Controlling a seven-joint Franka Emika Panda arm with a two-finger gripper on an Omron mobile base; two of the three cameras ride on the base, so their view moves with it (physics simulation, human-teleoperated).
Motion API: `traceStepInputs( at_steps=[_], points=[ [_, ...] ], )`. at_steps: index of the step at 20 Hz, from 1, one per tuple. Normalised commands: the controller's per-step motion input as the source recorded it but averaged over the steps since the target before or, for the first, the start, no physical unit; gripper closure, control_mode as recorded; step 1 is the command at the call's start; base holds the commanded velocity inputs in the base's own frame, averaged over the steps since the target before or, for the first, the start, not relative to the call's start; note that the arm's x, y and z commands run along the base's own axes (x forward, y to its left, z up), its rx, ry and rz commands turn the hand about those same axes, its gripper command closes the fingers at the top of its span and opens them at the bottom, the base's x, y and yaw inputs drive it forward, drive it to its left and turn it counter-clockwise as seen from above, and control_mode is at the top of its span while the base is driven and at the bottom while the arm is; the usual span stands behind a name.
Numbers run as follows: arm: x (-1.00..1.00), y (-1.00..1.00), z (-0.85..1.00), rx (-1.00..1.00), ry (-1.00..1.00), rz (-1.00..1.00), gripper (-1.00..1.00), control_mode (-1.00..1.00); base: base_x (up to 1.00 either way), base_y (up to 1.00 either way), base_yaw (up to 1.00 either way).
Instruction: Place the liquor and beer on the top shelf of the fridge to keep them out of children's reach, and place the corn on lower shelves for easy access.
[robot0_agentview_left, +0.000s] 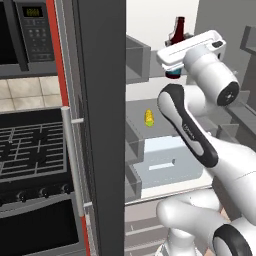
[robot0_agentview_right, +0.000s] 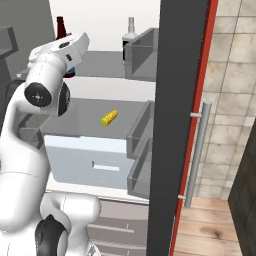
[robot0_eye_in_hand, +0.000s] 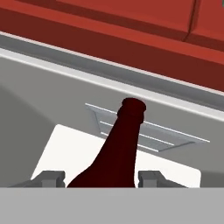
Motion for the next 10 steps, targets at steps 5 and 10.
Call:
traceStepInputs(
  at_steps=[5,10],
  points=[
    [0.28,0.03,-0.18,0.00,0.00,0.00,1.00,-1.00,0.00,0.00,0.00],
    [0.32,0.00,-0.11,0.00,0.00,0.00,1.00,-1.00,0.00,0.00,0.00]
  ],
)
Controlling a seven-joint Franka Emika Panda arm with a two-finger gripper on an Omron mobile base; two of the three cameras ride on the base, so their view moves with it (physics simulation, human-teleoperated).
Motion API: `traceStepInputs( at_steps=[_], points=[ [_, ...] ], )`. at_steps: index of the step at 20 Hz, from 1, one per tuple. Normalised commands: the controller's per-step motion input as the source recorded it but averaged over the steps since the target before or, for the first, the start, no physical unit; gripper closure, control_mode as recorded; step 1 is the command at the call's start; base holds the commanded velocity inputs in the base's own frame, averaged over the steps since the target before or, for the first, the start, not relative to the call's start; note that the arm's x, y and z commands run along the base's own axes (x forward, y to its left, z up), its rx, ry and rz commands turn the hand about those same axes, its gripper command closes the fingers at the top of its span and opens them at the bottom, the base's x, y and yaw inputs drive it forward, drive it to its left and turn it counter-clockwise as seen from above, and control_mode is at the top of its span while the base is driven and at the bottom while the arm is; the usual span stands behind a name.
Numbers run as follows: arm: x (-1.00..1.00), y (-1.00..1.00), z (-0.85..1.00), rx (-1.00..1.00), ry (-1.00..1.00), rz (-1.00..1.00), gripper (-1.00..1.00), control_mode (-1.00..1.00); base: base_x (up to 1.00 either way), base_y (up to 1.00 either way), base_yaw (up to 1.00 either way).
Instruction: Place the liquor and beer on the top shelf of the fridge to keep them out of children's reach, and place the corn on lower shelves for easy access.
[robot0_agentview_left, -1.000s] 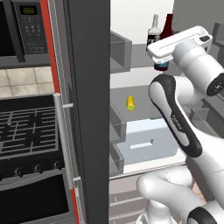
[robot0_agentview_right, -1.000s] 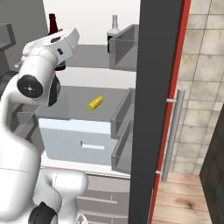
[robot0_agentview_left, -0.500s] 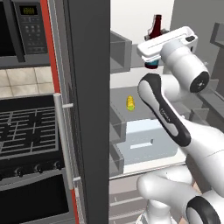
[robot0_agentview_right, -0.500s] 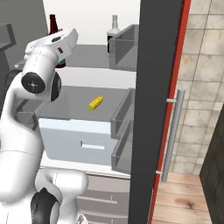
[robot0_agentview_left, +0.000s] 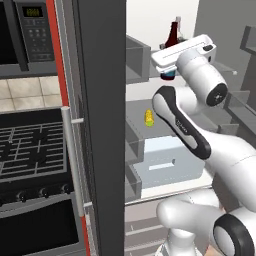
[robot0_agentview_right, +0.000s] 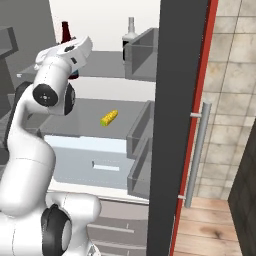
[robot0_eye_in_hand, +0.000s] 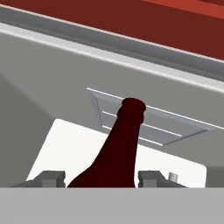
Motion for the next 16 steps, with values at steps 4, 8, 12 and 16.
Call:
traceStepInputs(
  at_steps=[4,8,12,16],
  points=[
    [0.37,0.00,-0.08,0.00,0.00,0.00,1.00,-1.00,0.00,0.00,0.00],
    [0.36,0.00,-0.07,0.00,0.00,0.00,1.00,-1.00,0.00,0.00,0.00],
    [0.36,0.00,-0.05,0.00,0.00,0.00,1.00,-1.00,0.00,0.00,0.00],
    [0.37,0.00,-0.02,0.00,0.00,0.00,1.00,-1.00,0.00,0.00,0.00]
  ],
)
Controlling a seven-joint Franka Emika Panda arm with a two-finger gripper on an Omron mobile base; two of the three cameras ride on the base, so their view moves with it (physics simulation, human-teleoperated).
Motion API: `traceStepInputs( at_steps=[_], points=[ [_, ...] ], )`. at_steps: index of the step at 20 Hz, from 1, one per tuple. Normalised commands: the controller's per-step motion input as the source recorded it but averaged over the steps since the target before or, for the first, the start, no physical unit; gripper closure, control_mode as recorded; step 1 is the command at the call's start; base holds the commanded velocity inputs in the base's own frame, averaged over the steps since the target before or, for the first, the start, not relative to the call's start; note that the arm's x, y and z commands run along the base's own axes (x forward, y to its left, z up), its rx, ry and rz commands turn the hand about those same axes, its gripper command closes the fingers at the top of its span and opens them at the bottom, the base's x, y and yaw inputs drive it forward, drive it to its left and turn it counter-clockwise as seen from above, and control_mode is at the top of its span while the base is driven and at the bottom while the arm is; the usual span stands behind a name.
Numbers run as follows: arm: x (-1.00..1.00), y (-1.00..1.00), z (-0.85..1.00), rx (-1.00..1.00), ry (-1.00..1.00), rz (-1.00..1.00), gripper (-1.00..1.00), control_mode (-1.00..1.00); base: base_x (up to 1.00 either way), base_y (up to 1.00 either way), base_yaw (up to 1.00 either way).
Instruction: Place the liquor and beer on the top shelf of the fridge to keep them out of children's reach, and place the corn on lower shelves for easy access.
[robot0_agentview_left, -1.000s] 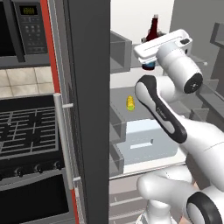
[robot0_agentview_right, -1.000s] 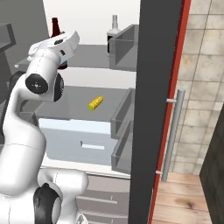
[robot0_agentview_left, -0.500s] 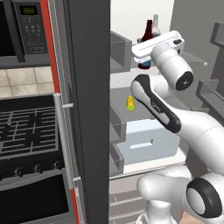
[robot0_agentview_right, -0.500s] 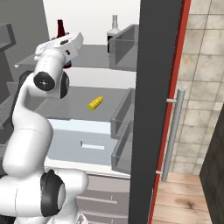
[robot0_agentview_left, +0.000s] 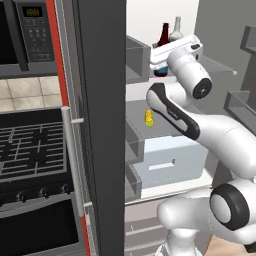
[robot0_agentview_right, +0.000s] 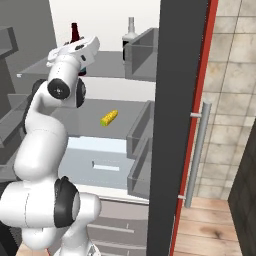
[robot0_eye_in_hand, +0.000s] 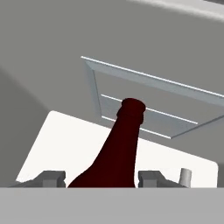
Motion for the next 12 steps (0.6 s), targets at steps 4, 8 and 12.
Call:
traceStepInputs(
  at_steps=[4,8,12],
  points=[
    [0.37,0.00,-0.01,0.00,0.00,0.00,1.00,-1.00,0.00,0.00,0.00],
    [0.37,0.00,-0.03,0.00,0.00,0.00,1.00,-1.00,0.00,0.00,0.00],
    [0.36,0.00,-0.04,0.00,-0.01,0.00,1.00,-1.00,0.00,0.00,0.00]
  ],
)
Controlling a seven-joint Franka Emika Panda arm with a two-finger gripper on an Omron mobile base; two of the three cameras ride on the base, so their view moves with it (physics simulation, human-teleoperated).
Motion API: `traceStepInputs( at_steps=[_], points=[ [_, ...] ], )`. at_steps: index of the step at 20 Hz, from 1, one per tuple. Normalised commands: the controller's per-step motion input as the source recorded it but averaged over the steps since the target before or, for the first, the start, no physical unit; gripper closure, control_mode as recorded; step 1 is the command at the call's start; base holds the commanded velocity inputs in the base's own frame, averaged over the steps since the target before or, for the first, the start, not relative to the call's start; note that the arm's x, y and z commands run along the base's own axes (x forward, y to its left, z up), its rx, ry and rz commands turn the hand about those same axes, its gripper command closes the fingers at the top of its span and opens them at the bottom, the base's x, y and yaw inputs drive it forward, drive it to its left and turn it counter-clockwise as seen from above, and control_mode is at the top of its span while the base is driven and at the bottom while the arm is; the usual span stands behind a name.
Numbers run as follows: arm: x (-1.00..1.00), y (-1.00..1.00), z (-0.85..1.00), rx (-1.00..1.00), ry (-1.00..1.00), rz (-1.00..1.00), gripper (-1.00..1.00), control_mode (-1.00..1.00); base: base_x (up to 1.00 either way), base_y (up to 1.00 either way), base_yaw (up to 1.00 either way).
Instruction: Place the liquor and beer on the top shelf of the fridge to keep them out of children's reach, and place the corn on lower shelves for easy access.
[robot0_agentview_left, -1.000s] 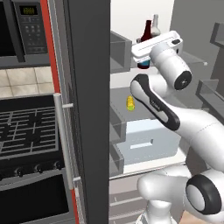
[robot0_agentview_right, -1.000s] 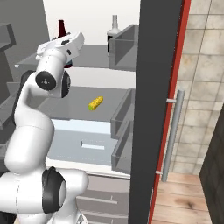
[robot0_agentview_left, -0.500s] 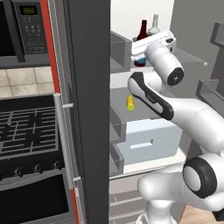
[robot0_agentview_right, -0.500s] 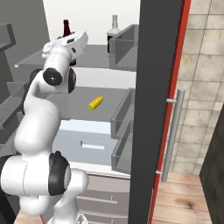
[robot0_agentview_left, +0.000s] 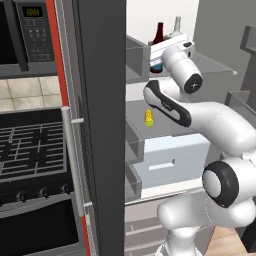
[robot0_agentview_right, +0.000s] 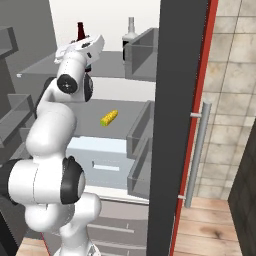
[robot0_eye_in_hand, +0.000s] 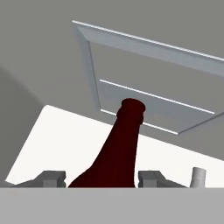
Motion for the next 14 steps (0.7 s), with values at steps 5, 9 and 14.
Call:
traceStepInputs(
  at_steps=[5,9,14],
  points=[
    [0.35,0.00,-0.01,0.00,-0.02,0.00,1.00,-1.00,0.00,0.00,0.00],
    [0.35,0.00,0.00,0.00,-0.02,0.00,1.00,-1.00,0.00,0.00,0.00],
    [0.33,0.00,0.00,0.00,-0.03,0.00,-1.00,-1.00,0.00,0.00,0.00]
  ],
)
